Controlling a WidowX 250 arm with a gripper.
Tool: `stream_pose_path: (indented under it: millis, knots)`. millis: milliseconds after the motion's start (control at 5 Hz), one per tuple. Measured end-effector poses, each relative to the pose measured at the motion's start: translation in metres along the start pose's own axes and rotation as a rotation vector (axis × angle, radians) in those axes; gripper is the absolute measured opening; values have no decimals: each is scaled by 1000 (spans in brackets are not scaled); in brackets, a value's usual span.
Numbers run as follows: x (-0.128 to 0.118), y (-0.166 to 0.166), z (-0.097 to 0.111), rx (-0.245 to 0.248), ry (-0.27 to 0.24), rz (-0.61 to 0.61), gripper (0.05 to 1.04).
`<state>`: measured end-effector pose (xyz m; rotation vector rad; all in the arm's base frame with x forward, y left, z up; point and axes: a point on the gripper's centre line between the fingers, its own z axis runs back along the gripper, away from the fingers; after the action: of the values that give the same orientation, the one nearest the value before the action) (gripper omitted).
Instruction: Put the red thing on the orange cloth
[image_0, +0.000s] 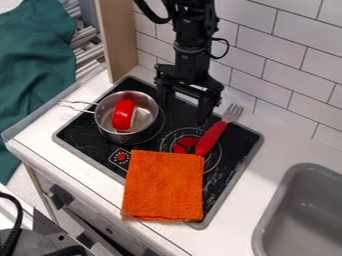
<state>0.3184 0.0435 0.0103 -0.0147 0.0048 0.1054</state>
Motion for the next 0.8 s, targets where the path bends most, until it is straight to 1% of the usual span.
stream_pose_path:
  millis: [200, 400, 600, 800]
  knots:
    - [-5, 0, -11, -2, 38, -3, 1001]
    - [6, 16, -2, -9, 29, 23, 1001]
    - [12, 47, 3, -21, 32, 87, 1001]
    - [19, 72, 13, -14, 5, 143, 1001]
